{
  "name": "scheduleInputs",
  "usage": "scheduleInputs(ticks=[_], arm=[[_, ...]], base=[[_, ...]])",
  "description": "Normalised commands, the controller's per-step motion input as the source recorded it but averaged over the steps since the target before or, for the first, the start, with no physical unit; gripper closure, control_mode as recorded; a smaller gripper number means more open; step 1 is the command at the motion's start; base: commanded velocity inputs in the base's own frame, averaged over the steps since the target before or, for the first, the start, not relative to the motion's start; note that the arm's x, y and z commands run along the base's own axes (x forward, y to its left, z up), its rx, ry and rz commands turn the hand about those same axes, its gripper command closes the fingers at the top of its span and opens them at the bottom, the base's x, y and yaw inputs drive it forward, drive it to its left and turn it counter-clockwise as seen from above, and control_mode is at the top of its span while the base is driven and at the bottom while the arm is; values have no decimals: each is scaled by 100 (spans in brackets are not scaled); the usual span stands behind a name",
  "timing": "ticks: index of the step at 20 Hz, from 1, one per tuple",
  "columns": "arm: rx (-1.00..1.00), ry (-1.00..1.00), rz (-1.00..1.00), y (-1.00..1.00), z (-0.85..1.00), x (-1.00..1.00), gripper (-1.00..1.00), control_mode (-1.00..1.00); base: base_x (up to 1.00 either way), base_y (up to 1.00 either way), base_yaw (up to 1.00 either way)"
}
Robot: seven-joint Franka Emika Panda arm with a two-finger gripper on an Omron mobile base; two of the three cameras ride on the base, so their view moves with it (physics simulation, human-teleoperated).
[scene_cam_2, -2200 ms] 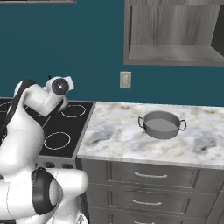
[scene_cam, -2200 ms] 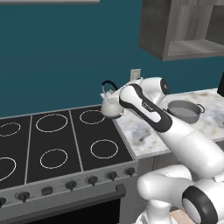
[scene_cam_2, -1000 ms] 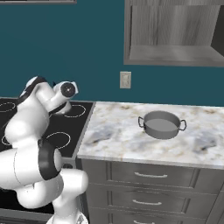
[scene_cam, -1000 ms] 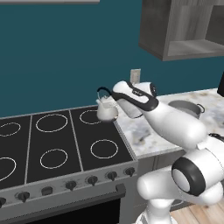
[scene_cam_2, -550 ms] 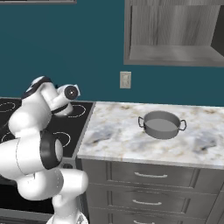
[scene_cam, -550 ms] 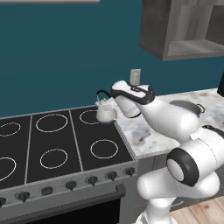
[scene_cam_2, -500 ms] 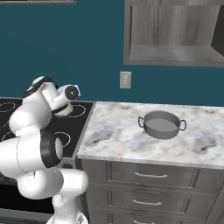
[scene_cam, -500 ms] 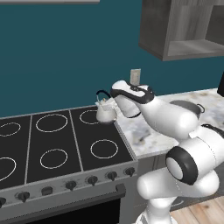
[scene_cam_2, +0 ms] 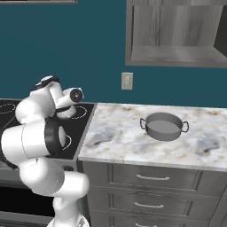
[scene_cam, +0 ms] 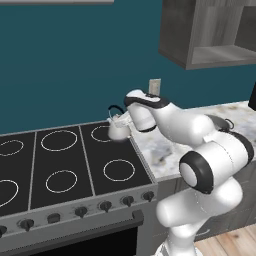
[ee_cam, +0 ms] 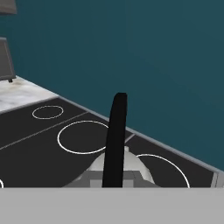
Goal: Pick the kettle from the cabinet and place it on a stove burner. Then pick the pot from the counter and place it on another stove burner. Finally, turn both burners on.
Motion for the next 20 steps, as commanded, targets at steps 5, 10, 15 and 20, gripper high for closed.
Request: scheduleInputs(ticks=[5, 10, 15, 20], arm=[[1, 0, 2, 10, -14, 31, 100, -100], [1, 0, 2, 10, -10, 29, 100, -100], [1, 0, 1, 4, -4, 31, 100, -100], [2, 0, 0, 0, 0, 32, 100, -100]], base=[[0, 0, 0], [0, 0, 0], [0, 0, 0], [0, 0, 0]])
